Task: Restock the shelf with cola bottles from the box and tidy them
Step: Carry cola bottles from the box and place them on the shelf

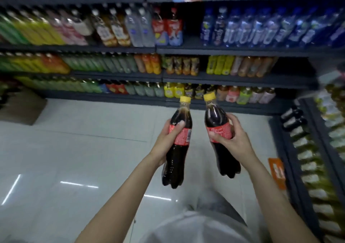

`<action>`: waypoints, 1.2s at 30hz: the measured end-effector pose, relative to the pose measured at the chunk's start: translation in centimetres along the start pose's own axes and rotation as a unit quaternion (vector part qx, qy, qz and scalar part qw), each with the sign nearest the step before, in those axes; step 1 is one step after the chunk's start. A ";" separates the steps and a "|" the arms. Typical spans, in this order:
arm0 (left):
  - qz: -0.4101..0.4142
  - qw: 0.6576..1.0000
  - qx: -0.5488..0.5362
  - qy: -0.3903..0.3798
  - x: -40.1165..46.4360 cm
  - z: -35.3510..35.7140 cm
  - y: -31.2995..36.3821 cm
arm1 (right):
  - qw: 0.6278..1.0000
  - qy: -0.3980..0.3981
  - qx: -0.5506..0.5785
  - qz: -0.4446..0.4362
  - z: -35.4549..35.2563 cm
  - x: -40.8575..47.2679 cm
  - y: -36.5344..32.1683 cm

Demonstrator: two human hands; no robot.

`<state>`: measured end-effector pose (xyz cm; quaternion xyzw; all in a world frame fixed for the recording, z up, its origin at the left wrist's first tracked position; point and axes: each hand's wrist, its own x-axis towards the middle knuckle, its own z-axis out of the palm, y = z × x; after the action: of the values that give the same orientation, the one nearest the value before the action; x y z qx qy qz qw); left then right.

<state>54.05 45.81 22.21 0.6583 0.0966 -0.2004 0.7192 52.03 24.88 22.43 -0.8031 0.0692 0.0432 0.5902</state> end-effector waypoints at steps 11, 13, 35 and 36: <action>0.194 0.972 0.044 0.126 11.4 -22.0 14.3 | 0.981 -0.132 0.063 -0.130 18.2 23.0 -16.5; 0.221 0.962 0.061 0.149 14.0 -25.8 17.5 | 0.979 -0.115 0.091 -0.140 21.0 27.1 -19.7; 0.508 0.848 0.084 0.127 53.0 -42.0 44.2 | 0.889 0.208 -0.070 -0.401 32.7 64.7 -36.8; 0.507 0.848 0.072 0.137 54.5 -41.8 44.3 | 0.890 0.213 -0.069 -0.397 32.9 66.2 -36.8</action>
<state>126.83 80.59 35.71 0.6862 -0.1677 0.2781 0.6509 123.70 63.06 37.26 -0.7923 -0.1340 -0.3622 0.4724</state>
